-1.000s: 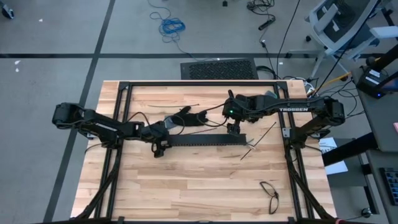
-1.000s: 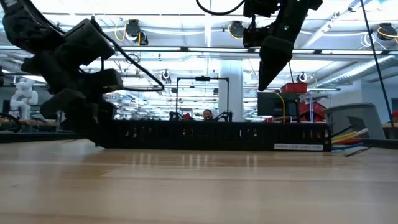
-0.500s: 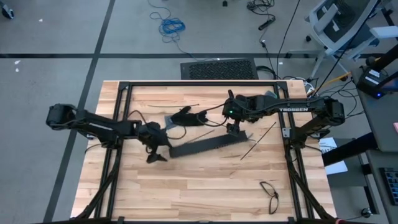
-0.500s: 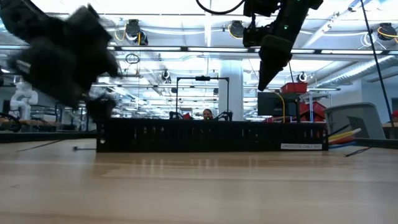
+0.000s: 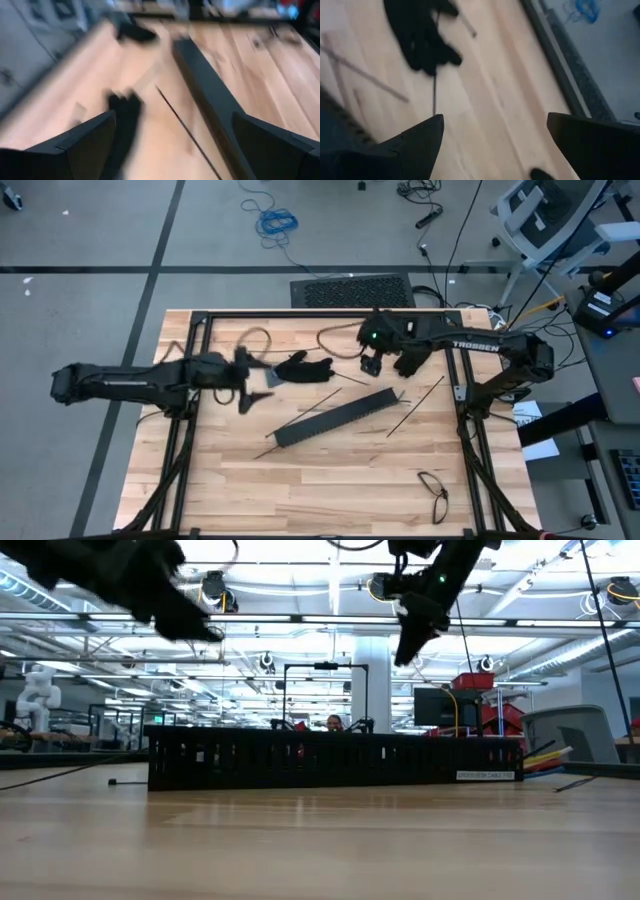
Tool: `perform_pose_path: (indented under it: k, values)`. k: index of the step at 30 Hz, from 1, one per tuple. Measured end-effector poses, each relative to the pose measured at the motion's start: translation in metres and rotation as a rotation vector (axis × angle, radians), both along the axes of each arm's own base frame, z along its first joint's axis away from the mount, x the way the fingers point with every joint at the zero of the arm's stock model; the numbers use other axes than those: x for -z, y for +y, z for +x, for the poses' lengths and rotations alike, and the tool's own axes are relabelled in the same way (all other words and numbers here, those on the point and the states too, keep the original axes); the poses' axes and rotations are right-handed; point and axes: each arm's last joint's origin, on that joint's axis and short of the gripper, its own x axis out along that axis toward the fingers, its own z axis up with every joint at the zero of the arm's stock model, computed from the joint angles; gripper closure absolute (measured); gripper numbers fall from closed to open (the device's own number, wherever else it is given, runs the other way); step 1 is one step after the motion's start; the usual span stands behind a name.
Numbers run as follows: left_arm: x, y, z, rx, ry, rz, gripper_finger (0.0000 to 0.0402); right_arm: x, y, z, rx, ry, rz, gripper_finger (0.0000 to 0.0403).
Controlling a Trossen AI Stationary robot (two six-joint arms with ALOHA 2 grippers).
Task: Ziptie cables
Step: Close the cable duct
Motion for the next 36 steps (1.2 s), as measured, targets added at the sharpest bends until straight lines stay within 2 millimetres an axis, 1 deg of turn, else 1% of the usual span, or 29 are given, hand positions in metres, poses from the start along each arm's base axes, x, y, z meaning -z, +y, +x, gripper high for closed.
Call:
perform_pose_path:
  k: [2, 6, 9, 11, 12, 14, 15, 17, 19, 21, 23, 24, 26, 27, 28, 31, 33, 36]
  values:
    - [-0.018, 0.003, -0.007, -0.045, -0.087, 0.038, 0.001, -0.011, -0.006, -0.001, 0.017, -0.055, -0.017, 0.0051]
    - [-0.065, 0.006, -0.018, -0.076, -0.322, 0.065, 0.001, -0.042, -0.014, -0.012, 0.06, -0.219, -0.067, 0.0051]
    - [-0.092, 0.0, -0.02, 0.029, -0.393, 0.051, 0.001, -0.062, -0.015, -0.027, 0.097, -0.314, -0.087, 0.0051]
    - [-0.099, -0.006, -0.013, 0.135, -0.379, 0.025, 0.001, -0.073, -0.013, -0.039, 0.122, -0.362, -0.094, 0.0051]
    - [-0.096, -0.009, -0.007, 0.174, -0.334, 0.008, 0.001, -0.077, -0.012, -0.045, 0.133, -0.379, -0.097, 0.0051]
    - [-0.081, -0.015, 0.009, 0.221, -0.22, -0.02, 0.001, -0.084, -0.009, -0.056, 0.165, -0.392, -0.105, 0.0054]
    - [-0.076, -0.018, 0.016, 0.233, -0.191, -0.031, 0.001, -0.086, -0.006, -0.061, 0.178, -0.392, -0.11, 0.006]
    - [-0.067, -0.022, 0.03, 0.226, -0.153, -0.1, 0.0011, -0.09, 0.0, -0.072, 0.197, -0.379, -0.108, 0.0082]
    - [-0.068, -0.025, 0.043, 0.202, -0.193, -0.23, 0.0011, -0.092, 0.008, -0.084, 0.215, -0.368, -0.095, 0.0118]
    - [-0.064, -0.03, 0.051, 0.159, -0.172, -0.453, 0.0011, -0.093, 0.015, -0.093, 0.224, -0.349, -0.066, 0.0171]
    - [-0.059, -0.032, 0.057, 0.108, -0.133, -0.642, 0.0011, -0.094, 0.022, -0.101, 0.237, -0.34, -0.047, 0.0237]
    - [-0.056, -0.033, 0.058, 0.087, -0.112, -0.703, 0.0011, -0.094, 0.025, -0.105, 0.244, -0.332, -0.042, 0.0275]
    - [-0.053, -0.033, 0.062, 0.064, -0.096, -0.723, 0.0011, -0.094, 0.03, -0.11, 0.245, -0.324, -0.03, 0.0354]
    - [-0.05, -0.033, 0.063, 0.054, -0.084, -0.726, 0.0011, -0.094, 0.032, -0.113, 0.246, -0.324, -0.022, 0.0378]
    - [-0.047, -0.032, 0.066, 0.042, -0.071, -0.727, 0.0011, -0.094, 0.033, -0.114, 0.253, -0.322, -0.015, 0.0386]
    - [-0.041, -0.029, 0.076, 0.02, -0.088, -0.688, 0.0011, -0.093, 0.034, -0.116, 0.262, -0.304, -0.004, 0.0392]
    - [-0.043, -0.024, 0.084, -0.048, -0.157, -0.655, 0.0011, -0.091, 0.035, -0.117, 0.261, -0.278, 0.003, 0.0399]
    - [-0.032, -0.018, 0.092, -0.138, -0.122, -0.677, 0.0011, -0.089, 0.035, -0.119, 0.261, -0.255, 0.008, 0.04]
